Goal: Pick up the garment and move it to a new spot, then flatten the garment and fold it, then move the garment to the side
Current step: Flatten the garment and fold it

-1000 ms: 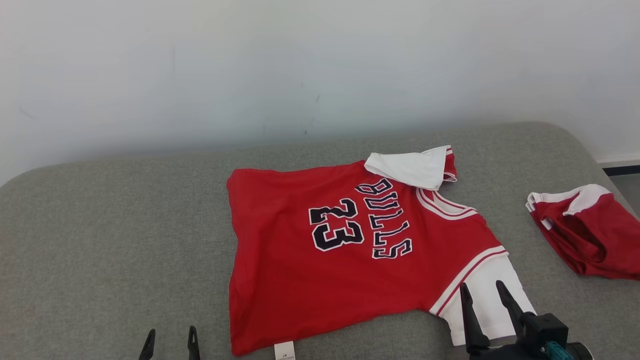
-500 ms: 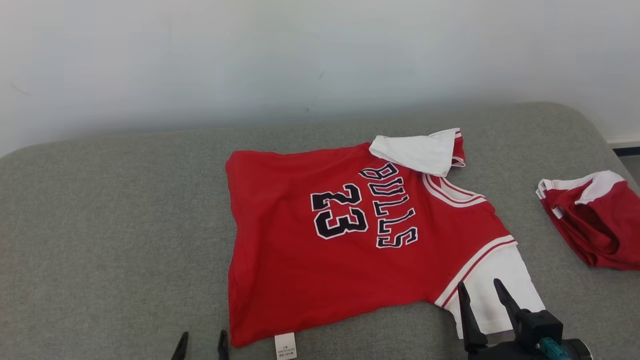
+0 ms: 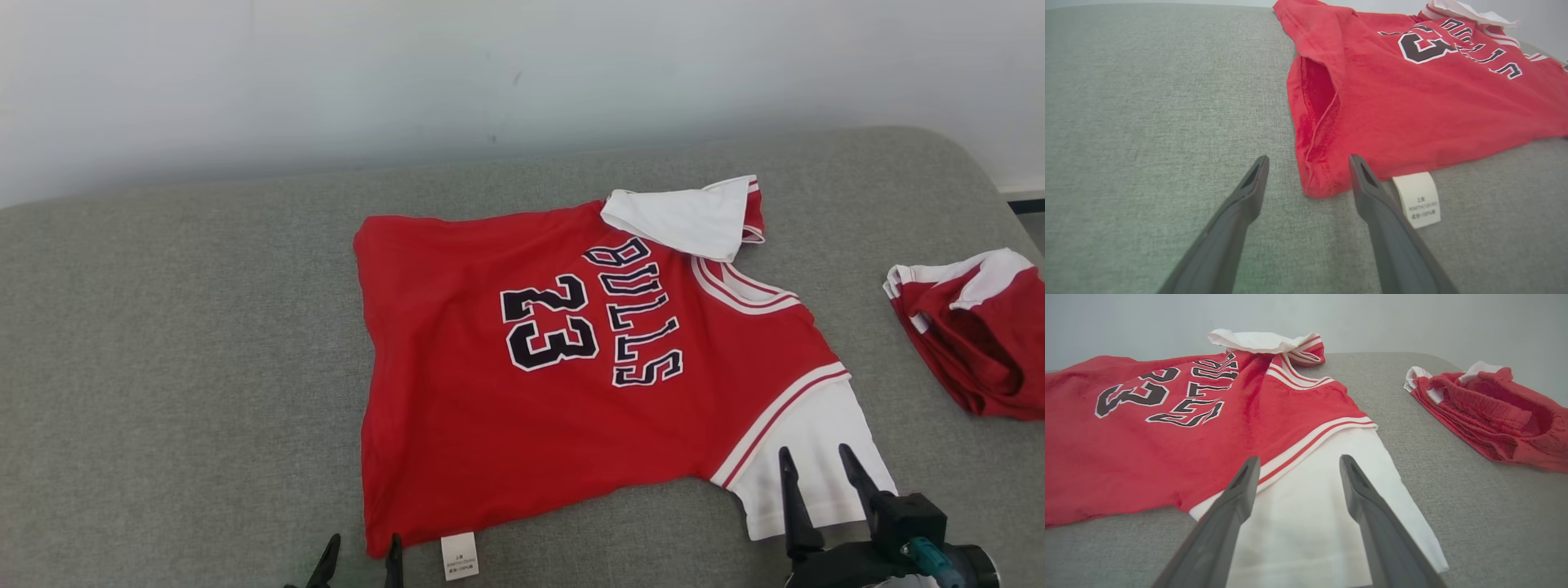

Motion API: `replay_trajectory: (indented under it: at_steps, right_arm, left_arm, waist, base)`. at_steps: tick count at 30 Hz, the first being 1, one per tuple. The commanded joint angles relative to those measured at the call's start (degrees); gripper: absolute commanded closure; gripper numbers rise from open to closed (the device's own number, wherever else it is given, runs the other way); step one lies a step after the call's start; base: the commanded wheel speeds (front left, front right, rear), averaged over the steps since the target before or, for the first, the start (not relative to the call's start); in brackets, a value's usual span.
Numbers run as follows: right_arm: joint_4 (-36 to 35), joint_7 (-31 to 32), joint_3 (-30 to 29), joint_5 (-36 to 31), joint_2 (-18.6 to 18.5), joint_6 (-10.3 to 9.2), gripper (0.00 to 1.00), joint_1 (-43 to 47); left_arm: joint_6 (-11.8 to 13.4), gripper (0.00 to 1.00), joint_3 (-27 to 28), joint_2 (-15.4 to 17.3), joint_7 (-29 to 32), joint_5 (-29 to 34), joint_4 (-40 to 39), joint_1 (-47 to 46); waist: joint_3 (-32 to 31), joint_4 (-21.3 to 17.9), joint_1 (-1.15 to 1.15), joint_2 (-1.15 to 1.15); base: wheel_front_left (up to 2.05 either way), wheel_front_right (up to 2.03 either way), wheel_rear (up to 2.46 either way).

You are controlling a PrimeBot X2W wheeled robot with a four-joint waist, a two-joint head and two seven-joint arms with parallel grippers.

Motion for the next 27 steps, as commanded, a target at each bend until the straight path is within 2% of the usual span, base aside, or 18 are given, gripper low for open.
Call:
replay_trajectory:
  at_steps: [1, 12, 27]
  right_arm:
    - [0.2, 0.0, -1.0, -0.5, -0.4, 0.03, 0.00, -0.6]
    - [1.8, 0.0, -6.2, -1.5, -0.7, 0.03, 0.00, -1.3]
    - [9.0, 0.0, -12.7, -2.8, -1.4, 0.03, 0.00, -3.1]
  left_arm:
    - [0.3, 0.00, -0.2, 0.0, -0.2, -0.5, 0.9, -1.0]
    - [-0.1, 0.00, -0.9, 0.0, -0.2, -1.1, 2.4, -2.1]
    - [-1.1, 0.00, -2.0, 0.0, -0.2, 0.6, 2.7, -2.9]
  waist:
    - [0.5, -0.5, 0.00, -0.01]
    - [1.9, -1.2, 0.00, -0.01]
    - [3.3, -1.0, 0.00, -0.01]
  base:
    - [0.00, 0.00, 0.00]
    - [0.00, 0.00, 0.00]
    - [0.00, 0.00, 0.00]
